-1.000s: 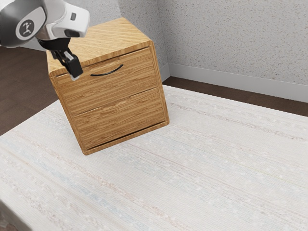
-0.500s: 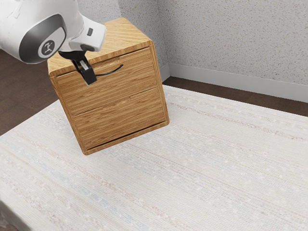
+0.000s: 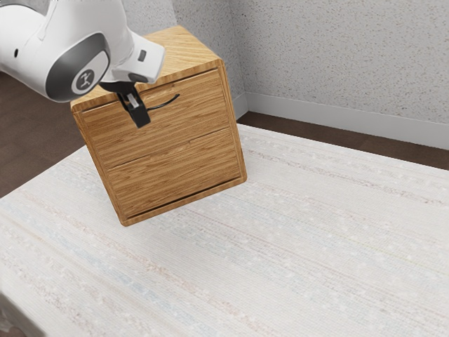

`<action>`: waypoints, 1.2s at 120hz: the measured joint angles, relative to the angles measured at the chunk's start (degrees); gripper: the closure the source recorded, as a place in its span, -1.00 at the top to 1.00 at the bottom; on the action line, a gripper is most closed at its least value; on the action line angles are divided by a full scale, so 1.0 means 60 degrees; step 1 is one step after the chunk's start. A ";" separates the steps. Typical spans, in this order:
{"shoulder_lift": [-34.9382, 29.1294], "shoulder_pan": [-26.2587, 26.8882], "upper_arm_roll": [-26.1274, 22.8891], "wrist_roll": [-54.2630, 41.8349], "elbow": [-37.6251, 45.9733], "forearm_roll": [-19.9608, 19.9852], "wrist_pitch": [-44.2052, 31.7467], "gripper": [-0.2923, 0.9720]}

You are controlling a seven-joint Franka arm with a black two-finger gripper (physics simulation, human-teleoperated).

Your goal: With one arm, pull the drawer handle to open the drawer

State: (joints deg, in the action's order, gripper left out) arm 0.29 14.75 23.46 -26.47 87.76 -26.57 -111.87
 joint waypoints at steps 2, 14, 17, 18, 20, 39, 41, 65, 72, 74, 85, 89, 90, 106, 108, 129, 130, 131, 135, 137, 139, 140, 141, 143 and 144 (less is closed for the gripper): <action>0.0000 -0.0001 -0.0004 -0.0006 0.0009 0.0001 -0.0005 0.54; 0.0035 -0.0002 -0.0012 -0.0038 0.0078 0.0019 -0.0047 0.54; 0.0059 -0.0004 -0.0013 -0.0045 0.0086 0.0029 -0.0060 0.54; 0.0069 -0.0005 -0.0013 -0.0048 0.0088 0.0034 -0.0065 0.54; 0.0108 -0.0013 -0.0013 -0.0053 0.0087 0.0052 -0.0080 0.54; 0.0356 0.0108 0.0006 -0.0098 0.0072 0.0215 -0.0270 0.54; 0.0380 0.0141 0.0009 -0.0102 0.0069 0.0233 -0.0293 0.54; 0.0762 0.0278 0.0082 -0.0154 -0.0018 0.0459 -0.0527 0.54; 0.0788 0.0166 0.0086 -0.0167 -0.0043 0.0503 -0.0567 0.54; 0.0801 0.0139 0.0087 -0.0170 -0.0058 0.0516 -0.0577 0.54; 0.1069 0.0071 0.0089 -0.0191 -0.0275 0.0609 -0.0621 0.54; 0.1155 0.0093 0.0088 -0.0207 -0.0332 0.0666 -0.0650 0.54; 0.1179 0.0097 0.0088 -0.0211 -0.0341 0.0682 -0.0663 0.54; 0.1448 -0.0082 0.0075 -0.0282 -0.0424 0.0916 -0.0828 0.54; 0.1476 -0.0110 0.0075 -0.0290 -0.0433 0.0936 -0.0844 0.54; 0.1495 -0.0150 0.0006 -0.0359 -0.0376 0.1049 -0.0950 0.54; 0.1491 -0.0149 0.0003 -0.0362 -0.0371 0.1051 -0.0953 0.54; 0.1487 -0.0148 0.0000 -0.0364 -0.0364 0.1053 -0.0956 0.54; 0.1467 -0.0147 -0.0011 -0.0372 -0.0341 0.1058 -0.0966 0.53; 0.1457 -0.0149 -0.0017 -0.0376 -0.0333 0.1060 -0.0971 0.53; 0.1445 -0.0160 -0.0039 -0.0380 -0.0326 0.1060 -0.0976 0.52; 0.1439 -0.0164 -0.0050 -0.0382 -0.0324 0.1061 -0.0978 0.52; 0.1433 -0.0164 -0.0060 -0.0383 -0.0320 0.1061 -0.0980 0.51; 0.1416 -0.0162 -0.0077 -0.0386 -0.0303 0.1061 -0.0984 0.51; 0.1406 -0.0160 -0.0085 -0.0387 -0.0296 0.1060 -0.0986 0.50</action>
State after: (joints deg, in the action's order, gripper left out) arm 8.73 13.79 22.95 -28.80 85.98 -20.21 -117.79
